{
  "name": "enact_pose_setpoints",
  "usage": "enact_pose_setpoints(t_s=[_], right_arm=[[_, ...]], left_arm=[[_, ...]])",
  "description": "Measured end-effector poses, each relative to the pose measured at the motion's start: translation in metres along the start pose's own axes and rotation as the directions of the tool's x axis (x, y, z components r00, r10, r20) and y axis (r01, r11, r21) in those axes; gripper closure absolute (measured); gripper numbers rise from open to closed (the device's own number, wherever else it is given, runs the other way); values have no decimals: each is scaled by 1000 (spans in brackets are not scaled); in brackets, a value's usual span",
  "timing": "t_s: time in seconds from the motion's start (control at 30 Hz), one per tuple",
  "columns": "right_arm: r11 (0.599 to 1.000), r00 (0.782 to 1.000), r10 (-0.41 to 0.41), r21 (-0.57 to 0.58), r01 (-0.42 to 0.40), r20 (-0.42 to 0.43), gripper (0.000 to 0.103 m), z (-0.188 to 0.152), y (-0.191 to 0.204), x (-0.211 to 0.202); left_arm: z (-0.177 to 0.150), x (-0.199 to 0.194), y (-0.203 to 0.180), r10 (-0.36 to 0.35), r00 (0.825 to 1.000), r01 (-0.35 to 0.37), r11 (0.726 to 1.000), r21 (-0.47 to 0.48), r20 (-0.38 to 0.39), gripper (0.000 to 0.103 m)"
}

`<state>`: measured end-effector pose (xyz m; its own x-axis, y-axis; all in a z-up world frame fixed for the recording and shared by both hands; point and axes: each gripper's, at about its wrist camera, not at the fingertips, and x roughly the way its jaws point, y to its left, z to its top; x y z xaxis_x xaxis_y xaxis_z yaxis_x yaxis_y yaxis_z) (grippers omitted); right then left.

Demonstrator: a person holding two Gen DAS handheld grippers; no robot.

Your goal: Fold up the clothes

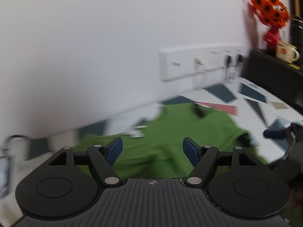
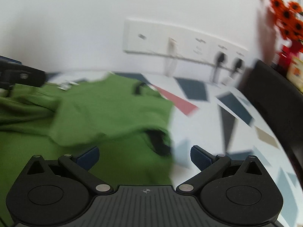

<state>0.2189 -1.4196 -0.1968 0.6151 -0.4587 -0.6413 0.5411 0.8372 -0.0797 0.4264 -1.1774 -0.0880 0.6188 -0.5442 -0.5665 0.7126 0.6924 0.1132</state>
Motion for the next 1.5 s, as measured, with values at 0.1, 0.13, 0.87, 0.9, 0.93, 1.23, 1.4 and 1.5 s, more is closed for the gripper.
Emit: enact_pose_setpoints(t_s=[0.1,0.13,0.87,0.9,0.93,1.23,1.4,1.5], right_arm=[[991,991,123,-50,-120,46,4,9,13,-1],[985,985,165,-69,-161,54,6,13,18,0],[926,965,261,288,-246,-14,99,70,-5,35],[908,968,252,341,-243,17,99,75,-18,32],[888,970,242,395,-236,36,99,79,-31,31],[858,991,130,496,-135,44,71,85,-76,76],[896,986,154,412,-166,62,56,65,-83,58],[942,980,198,273,-194,13,58,52,-65,60]], left_arm=[[-25,-12,36,101,991,-106,993,-56,-89,31],[-35,-12,45,118,984,-128,989,-76,-131,31],[-93,-5,101,300,922,-331,939,-93,-246,102],[-92,-6,104,279,927,-313,943,-110,-249,101],[-90,-7,105,256,935,-292,949,-120,-246,100],[-77,-3,67,158,965,-172,984,-51,-211,62],[-85,5,61,168,958,-173,985,-4,-231,56],[-87,9,59,191,952,-194,981,12,-240,56]])
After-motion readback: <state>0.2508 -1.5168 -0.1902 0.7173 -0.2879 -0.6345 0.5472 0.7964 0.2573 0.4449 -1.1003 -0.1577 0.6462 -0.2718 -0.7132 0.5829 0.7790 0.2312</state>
